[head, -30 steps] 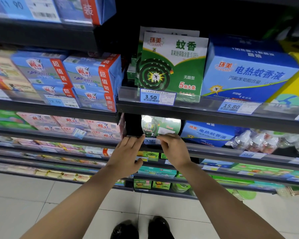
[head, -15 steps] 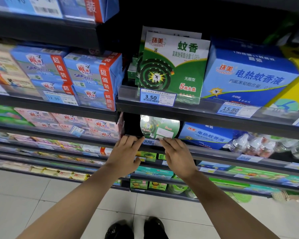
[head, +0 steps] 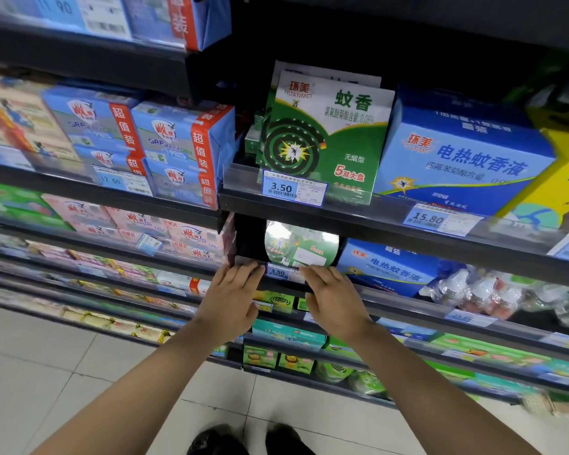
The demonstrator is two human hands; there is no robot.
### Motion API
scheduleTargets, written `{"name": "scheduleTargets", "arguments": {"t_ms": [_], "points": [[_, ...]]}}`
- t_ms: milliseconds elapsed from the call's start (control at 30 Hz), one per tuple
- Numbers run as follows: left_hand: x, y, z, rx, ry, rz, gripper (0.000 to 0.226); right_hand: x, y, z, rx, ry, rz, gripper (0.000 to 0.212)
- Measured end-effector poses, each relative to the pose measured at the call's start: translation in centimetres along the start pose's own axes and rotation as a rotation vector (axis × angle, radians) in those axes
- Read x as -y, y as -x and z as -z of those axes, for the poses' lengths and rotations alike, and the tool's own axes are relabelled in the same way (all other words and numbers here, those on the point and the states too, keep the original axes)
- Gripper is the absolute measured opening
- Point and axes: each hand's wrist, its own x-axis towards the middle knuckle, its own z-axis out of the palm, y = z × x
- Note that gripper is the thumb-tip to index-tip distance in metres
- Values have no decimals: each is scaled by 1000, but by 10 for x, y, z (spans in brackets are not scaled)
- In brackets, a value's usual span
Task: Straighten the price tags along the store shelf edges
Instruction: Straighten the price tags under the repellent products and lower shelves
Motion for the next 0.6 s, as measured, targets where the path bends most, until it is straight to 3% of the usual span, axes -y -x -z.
{"name": "scheduleTargets", "arguments": {"t_ms": [267, 433, 600], "points": [[12, 26, 16, -81, 99, 184, 60, 16, -29, 20, -18, -77, 150, 42], [37, 61, 38, -160, 106, 283, 57, 56, -55, 26, -27, -136, 245, 41], [80, 98, 57, -121, 92, 378, 59, 105, -78, 19, -33, -180, 323, 38]]}}
